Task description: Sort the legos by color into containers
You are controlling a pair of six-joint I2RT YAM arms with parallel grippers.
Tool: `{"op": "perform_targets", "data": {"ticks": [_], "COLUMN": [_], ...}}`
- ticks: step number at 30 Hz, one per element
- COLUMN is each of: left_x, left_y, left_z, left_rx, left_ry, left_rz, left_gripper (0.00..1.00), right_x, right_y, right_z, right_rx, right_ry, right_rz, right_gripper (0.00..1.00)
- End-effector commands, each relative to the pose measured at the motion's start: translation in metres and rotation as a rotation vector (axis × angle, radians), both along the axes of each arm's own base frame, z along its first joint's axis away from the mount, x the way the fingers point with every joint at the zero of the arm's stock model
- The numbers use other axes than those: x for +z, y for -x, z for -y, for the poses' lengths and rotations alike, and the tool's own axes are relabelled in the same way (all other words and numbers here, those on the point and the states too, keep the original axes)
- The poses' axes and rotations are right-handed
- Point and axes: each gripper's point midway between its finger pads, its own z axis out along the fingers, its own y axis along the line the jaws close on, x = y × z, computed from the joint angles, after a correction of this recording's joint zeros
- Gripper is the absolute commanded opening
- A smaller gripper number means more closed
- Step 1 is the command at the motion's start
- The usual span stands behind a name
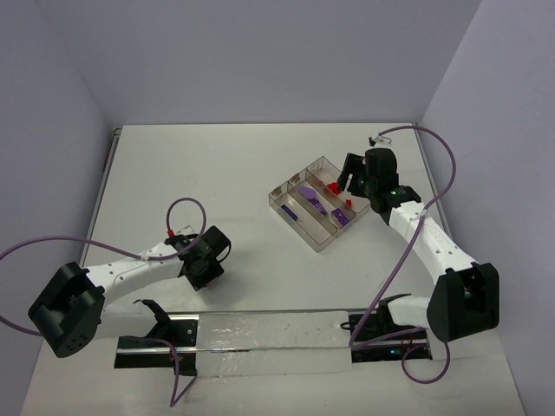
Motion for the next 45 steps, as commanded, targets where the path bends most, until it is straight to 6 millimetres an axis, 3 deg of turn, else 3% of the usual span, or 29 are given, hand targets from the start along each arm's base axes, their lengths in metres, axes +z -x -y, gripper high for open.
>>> {"op": "perform_targets", "data": {"ticks": [1, 7, 9, 10, 11, 13, 27, 31, 35, 38, 41, 42, 43, 45], "left_x": [-0.009, -0.015, -0.015, -0.015, -0.014, -0.013, -0.012, -0.007, 0.019, 0.046, 0.086, 0.108, 0.112, 0.139], "left_y": [-0.003, -0.004, -0.005, -0.005, -0.005, -0.006, -0.015, -0.019, -0.035, -0.053, -0.087, -0.100, -0.108, -0.129], "left_z": [-0.002, -0.004, -0.003, -0.004, -0.005, -0.009, -0.017, -0.016, -0.005, 0.017, 0.060, 0.078, 0.088, 0.117], "left_rx": [0.014, 0.012, 0.014, 0.021, 0.026, 0.041, 0.053, 0.042, -0.021, -0.096, -0.198, -0.216, -0.245, -0.297], "left_ry": [-0.030, -0.062, -0.062, -0.066, -0.075, -0.093, -0.124, -0.126, -0.136, -0.126, -0.083, -0.054, -0.064, -0.036], "left_rz": [0.002, -0.008, -0.011, -0.010, -0.009, -0.004, 0.017, 0.023, 0.063, 0.110, 0.184, 0.230, 0.234, 0.289], "left_gripper": [0.49, 0.47, 0.54, 0.65, 0.70, 0.73, 0.47, 0.24, 0.09, 0.06, 0.05, 0.05, 0.05, 0.05], "right_x": [0.026, 0.025, 0.025, 0.025, 0.024, 0.025, 0.027, 0.029, 0.038, 0.047, 0.054, 0.055, 0.056, 0.059], "right_y": [-0.004, -0.002, -0.002, -0.002, -0.002, -0.002, -0.002, -0.001, 0.000, 0.003, 0.008, 0.011, 0.012, 0.018], "right_z": [0.001, 0.001, 0.001, 0.000, 0.000, 0.000, -0.001, -0.001, 0.001, 0.003, 0.005, 0.006, 0.008, 0.012], "right_rx": [-0.014, -0.009, -0.009, -0.006, -0.006, -0.005, 0.000, 0.002, -0.004, -0.013, -0.020, -0.023, -0.029, -0.044], "right_ry": [-0.010, -0.004, -0.005, -0.005, -0.004, -0.004, -0.010, -0.008, -0.007, -0.013, -0.011, -0.011, -0.008, -0.003], "right_rz": [0.069, 0.065, 0.066, 0.065, 0.062, 0.064, 0.063, 0.065, 0.085, 0.106, 0.122, 0.121, 0.124, 0.132], "right_gripper": [0.77, 0.77, 0.77, 0.77, 0.77, 0.77, 0.77, 0.77, 0.77, 0.77, 0.77, 0.77, 0.77, 0.77]}}
